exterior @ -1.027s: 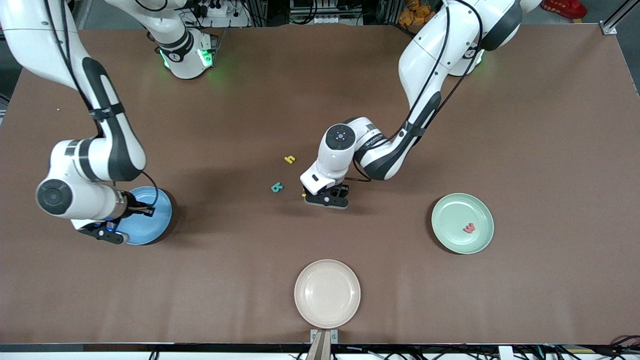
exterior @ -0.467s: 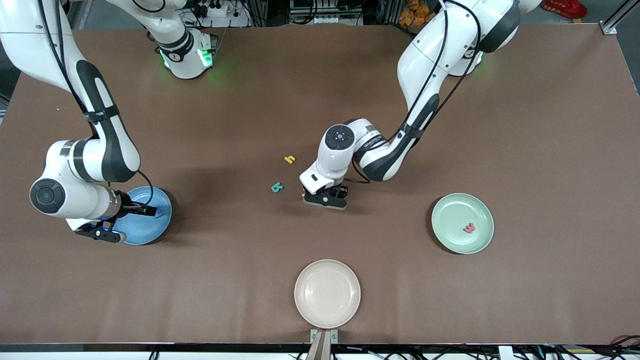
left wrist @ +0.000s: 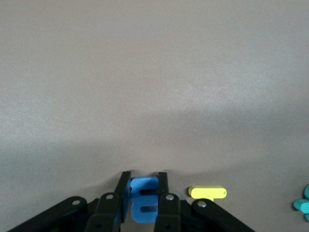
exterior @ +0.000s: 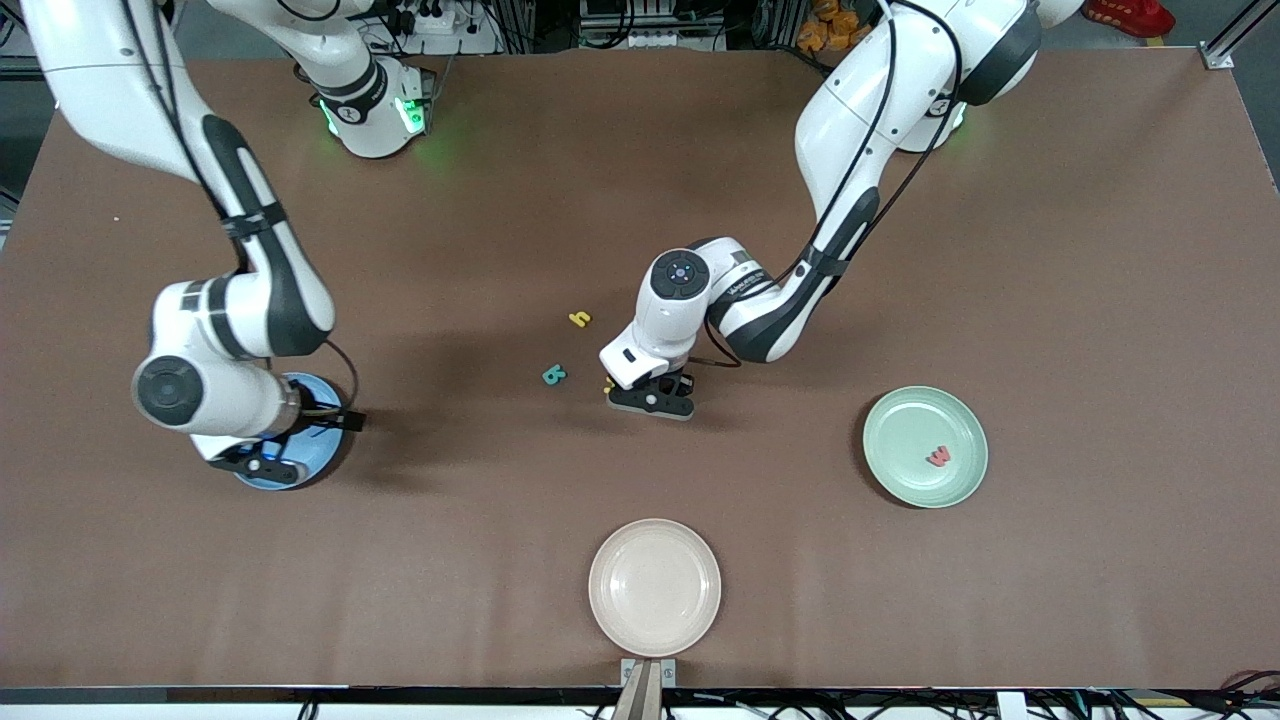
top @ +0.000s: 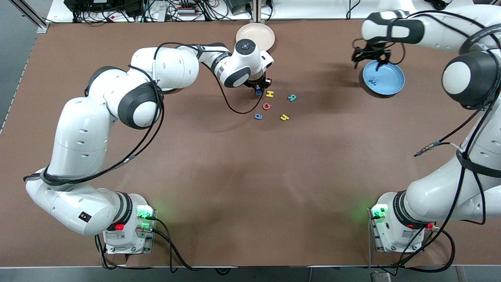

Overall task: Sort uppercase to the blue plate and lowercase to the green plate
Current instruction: 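Drop the E on the green plate while the right gripper grasps the H, then drop the H on the blue plate while the left gripper returns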

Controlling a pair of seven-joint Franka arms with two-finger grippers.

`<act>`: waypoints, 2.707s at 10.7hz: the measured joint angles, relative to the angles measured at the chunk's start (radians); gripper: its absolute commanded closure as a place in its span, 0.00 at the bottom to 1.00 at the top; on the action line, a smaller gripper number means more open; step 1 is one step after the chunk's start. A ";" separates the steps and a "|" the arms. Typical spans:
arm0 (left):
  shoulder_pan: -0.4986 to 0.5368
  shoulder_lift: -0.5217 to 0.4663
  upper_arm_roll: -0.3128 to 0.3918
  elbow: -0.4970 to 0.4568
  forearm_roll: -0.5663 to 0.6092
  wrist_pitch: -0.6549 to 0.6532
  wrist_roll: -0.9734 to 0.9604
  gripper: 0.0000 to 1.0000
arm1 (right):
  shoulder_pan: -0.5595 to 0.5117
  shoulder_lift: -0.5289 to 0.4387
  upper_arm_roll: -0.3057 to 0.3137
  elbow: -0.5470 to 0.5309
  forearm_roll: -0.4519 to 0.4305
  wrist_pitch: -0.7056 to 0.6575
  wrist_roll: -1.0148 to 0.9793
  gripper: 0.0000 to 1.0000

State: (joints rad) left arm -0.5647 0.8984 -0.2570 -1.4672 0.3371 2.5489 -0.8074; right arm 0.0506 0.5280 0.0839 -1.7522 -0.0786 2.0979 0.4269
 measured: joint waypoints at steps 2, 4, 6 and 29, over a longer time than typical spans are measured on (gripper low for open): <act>0.012 -0.004 0.005 0.004 0.000 -0.012 0.000 1.00 | 0.108 0.000 0.003 0.002 0.001 0.003 0.172 0.00; 0.056 -0.028 0.006 0.022 0.000 -0.075 0.000 1.00 | 0.208 0.001 0.004 0.002 0.001 0.008 0.319 0.00; 0.171 -0.077 -0.051 0.030 0.000 -0.179 0.019 1.00 | 0.258 0.007 0.004 0.008 0.015 0.013 0.406 0.00; 0.677 -0.176 -0.130 -0.085 0.000 -0.542 0.658 0.00 | 0.629 0.402 -0.006 0.462 -0.061 0.065 0.541 0.00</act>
State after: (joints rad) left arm 0.1126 0.7219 -0.3867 -1.5520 0.3372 2.0071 -0.1498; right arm 0.6794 0.9300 0.0782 -1.2897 -0.1397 2.1634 0.9683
